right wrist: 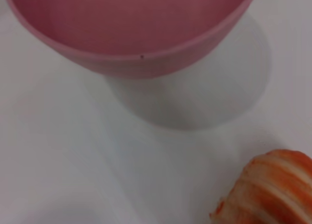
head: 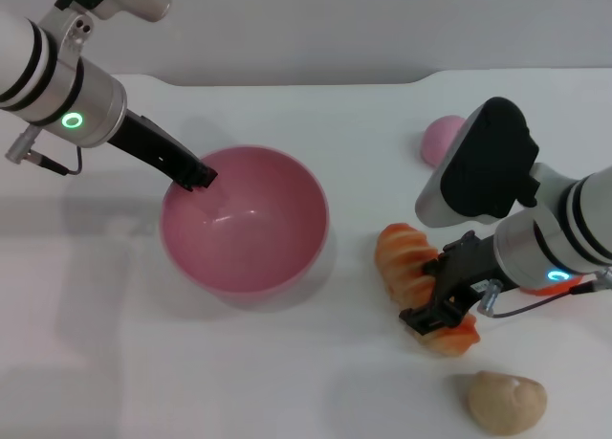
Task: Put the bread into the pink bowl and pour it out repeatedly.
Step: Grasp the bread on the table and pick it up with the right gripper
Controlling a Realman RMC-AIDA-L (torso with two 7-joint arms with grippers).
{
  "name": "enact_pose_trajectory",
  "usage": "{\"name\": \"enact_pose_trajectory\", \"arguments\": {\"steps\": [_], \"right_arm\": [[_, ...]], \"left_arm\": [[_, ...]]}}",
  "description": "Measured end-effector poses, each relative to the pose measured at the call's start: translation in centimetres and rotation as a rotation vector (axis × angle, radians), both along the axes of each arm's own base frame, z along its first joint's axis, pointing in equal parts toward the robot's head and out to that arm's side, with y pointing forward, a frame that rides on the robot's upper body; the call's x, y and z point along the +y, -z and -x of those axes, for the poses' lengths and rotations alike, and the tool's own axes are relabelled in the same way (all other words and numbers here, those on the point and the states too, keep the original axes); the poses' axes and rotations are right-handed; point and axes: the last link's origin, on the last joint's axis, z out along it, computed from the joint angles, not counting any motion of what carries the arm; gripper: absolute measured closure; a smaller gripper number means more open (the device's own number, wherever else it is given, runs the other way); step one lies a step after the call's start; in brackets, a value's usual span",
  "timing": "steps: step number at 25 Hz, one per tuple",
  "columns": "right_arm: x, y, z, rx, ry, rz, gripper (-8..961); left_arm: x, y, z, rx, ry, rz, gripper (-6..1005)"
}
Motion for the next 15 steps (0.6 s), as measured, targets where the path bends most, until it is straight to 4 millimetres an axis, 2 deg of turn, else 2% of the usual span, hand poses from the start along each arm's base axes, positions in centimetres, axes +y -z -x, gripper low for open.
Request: {"name": "enact_pose_trajectory", "arguments": {"steps": [15], "right_arm": [[0.23,-0.23,-0.74,-0.006,0.027,-0.014,235]], "left_arm": [[0.04,0.02,-0.03,-0.001,0.001,-0.003,900]]}}
